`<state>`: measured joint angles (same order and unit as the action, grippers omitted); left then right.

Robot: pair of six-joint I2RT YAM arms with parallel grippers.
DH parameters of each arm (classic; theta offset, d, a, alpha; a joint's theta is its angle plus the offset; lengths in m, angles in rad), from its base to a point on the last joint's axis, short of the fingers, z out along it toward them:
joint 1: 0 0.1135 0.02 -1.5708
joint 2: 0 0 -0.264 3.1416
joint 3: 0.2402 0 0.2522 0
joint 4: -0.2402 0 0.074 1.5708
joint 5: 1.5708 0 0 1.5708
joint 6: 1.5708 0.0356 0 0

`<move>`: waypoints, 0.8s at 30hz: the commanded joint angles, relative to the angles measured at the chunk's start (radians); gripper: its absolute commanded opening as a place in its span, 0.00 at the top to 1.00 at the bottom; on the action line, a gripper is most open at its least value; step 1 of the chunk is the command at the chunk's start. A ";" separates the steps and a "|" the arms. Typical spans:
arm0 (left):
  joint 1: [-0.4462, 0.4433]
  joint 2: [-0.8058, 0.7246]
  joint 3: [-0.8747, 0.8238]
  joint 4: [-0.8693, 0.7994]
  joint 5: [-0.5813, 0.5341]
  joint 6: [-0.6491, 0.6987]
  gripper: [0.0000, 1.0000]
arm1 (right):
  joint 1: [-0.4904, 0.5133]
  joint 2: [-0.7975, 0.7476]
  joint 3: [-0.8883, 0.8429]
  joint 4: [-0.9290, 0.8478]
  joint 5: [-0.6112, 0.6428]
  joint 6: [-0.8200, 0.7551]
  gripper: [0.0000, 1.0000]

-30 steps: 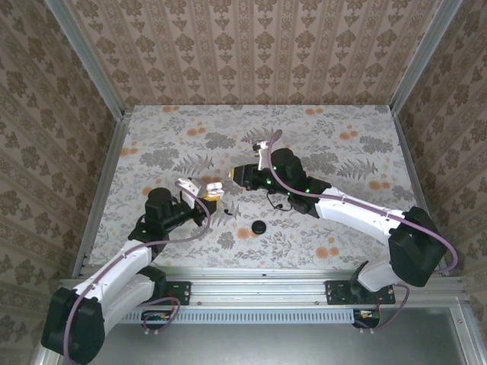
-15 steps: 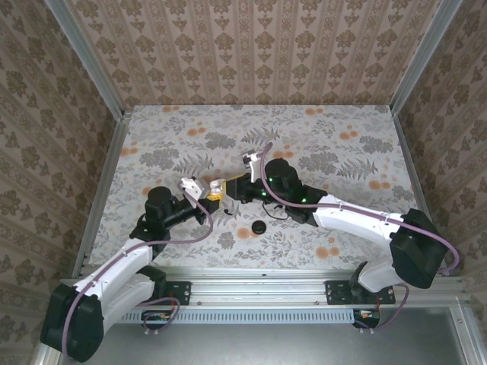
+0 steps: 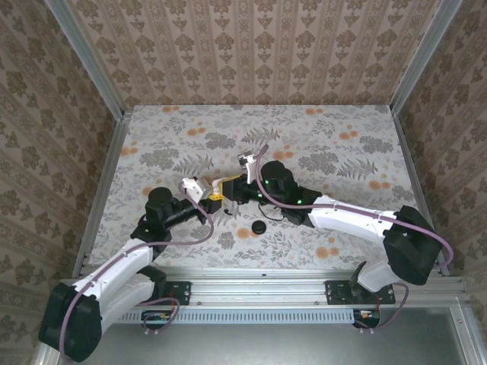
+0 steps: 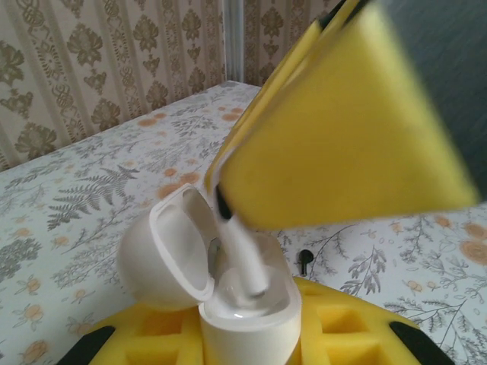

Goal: Insert wireless bluetooth earbuds into charging case

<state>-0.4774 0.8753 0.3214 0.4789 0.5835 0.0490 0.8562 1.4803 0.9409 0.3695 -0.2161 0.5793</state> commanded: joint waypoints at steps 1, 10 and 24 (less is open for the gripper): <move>-0.006 -0.012 0.032 0.046 0.010 -0.012 0.92 | 0.008 0.018 0.015 0.060 0.029 0.014 0.76; -0.009 -0.021 0.028 0.061 -0.020 -0.027 0.91 | 0.019 0.029 0.018 0.038 0.018 0.000 0.76; -0.009 -0.042 0.027 0.071 -0.036 -0.038 0.91 | 0.012 0.013 0.008 0.003 0.009 0.008 0.57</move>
<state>-0.4793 0.8619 0.3218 0.4862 0.5457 0.0296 0.8742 1.5009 0.9413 0.4019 -0.2100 0.5755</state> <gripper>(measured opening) 0.225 0.415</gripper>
